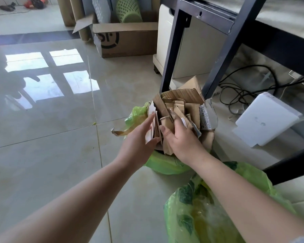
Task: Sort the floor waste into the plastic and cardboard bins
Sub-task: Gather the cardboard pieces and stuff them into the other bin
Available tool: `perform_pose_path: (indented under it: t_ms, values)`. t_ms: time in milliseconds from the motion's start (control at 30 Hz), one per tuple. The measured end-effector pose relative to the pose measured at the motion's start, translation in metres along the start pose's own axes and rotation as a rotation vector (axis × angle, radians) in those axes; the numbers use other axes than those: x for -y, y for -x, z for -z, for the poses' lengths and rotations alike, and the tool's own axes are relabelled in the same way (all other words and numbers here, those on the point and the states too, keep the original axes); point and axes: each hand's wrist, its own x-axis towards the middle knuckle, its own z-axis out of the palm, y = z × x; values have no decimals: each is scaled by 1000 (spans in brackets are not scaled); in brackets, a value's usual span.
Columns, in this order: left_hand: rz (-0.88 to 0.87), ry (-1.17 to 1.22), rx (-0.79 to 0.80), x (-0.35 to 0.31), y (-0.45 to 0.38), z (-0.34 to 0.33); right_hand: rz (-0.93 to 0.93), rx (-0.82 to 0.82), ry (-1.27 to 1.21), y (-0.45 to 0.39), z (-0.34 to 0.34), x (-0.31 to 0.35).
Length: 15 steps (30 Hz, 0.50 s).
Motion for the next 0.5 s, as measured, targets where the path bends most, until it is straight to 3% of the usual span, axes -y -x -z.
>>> perform_pose_path:
  t_ms: [200,500]
  values:
    - [-64,-569,156,-4,-8,-13,-88,-48,266,-5,1,-12]
    - [-49,-825,259,-6,-17,-15,-133,-100,559,-11,-1,-21]
